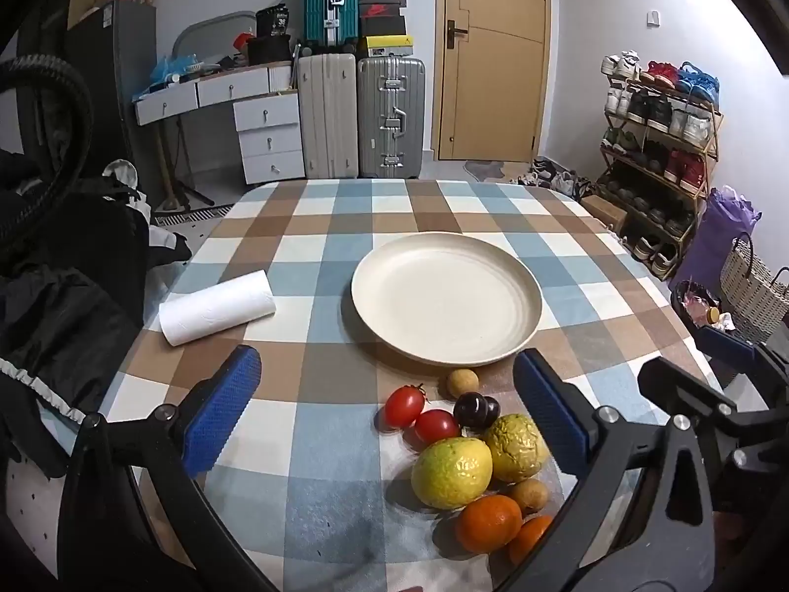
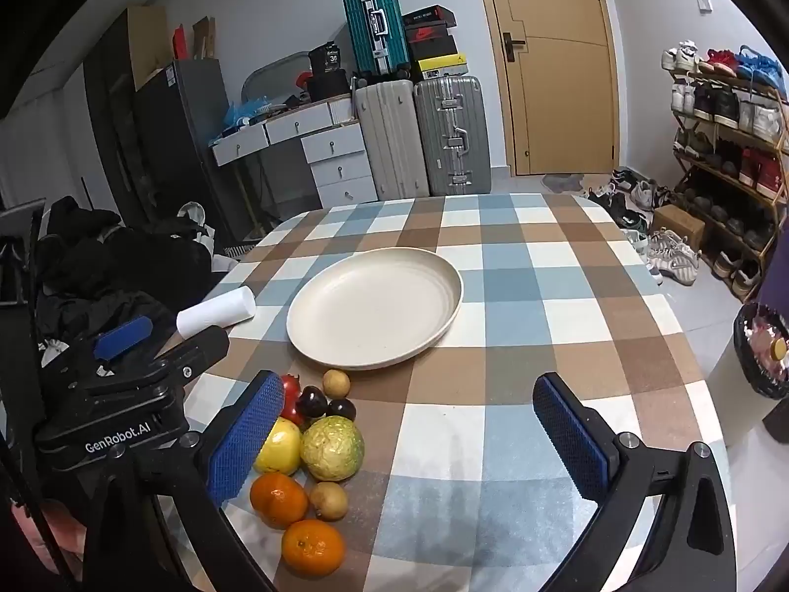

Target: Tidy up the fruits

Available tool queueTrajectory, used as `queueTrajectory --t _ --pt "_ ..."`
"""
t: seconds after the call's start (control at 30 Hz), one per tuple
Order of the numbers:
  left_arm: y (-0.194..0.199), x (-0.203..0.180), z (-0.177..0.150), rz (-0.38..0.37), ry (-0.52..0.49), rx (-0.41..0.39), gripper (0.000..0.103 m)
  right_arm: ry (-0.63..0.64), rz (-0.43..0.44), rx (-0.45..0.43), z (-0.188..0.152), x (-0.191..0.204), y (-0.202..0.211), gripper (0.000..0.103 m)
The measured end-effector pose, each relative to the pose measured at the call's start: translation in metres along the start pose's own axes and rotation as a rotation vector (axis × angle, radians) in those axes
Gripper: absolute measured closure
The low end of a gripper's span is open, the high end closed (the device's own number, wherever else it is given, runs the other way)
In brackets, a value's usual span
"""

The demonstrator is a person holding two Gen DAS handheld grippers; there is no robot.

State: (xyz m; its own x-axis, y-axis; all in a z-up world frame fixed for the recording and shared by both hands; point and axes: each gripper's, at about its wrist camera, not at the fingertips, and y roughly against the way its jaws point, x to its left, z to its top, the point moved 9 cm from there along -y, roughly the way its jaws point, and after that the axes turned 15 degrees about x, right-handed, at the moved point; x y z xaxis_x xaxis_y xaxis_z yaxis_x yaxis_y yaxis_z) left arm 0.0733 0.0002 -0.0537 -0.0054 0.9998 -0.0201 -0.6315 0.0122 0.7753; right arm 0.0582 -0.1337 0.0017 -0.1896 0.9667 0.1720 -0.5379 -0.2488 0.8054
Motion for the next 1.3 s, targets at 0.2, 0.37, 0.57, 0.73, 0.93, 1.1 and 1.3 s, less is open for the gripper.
queueTrajectory --t 0.2,0.37,0.57,0.73,0.93,1.1,1.3 --pt "0.002 -0.004 -0.002 -0.021 -0.005 0.007 0.001 -0.019 0.003 -0.015 0.0 0.001 0.002 0.0" --pt "-0.001 -0.002 -0.001 -0.03 0.006 0.013 0.001 -0.032 0.021 0.008 0.002 -0.003 -0.004 0.0" --pt "-0.003 -0.002 -0.003 -0.037 0.013 0.024 0.001 -0.041 0.02 -0.002 0.001 -0.01 -0.002 0.0" --pt "-0.003 -0.001 -0.002 -0.035 0.015 0.02 0.001 -0.051 0.017 -0.002 0.002 -0.013 -0.003 0.0" --pt "-0.004 0.001 -0.003 -0.033 0.024 0.03 0.001 -0.065 0.016 -0.004 0.003 -0.017 -0.002 0.0" --pt "-0.004 0.001 -0.002 -0.034 0.026 0.028 0.001 -0.061 0.016 -0.004 0.003 -0.016 -0.002 0.0" --pt "-0.003 0.001 -0.002 -0.033 0.022 0.027 0.001 -0.061 0.013 -0.011 0.004 -0.015 0.0 0.0"
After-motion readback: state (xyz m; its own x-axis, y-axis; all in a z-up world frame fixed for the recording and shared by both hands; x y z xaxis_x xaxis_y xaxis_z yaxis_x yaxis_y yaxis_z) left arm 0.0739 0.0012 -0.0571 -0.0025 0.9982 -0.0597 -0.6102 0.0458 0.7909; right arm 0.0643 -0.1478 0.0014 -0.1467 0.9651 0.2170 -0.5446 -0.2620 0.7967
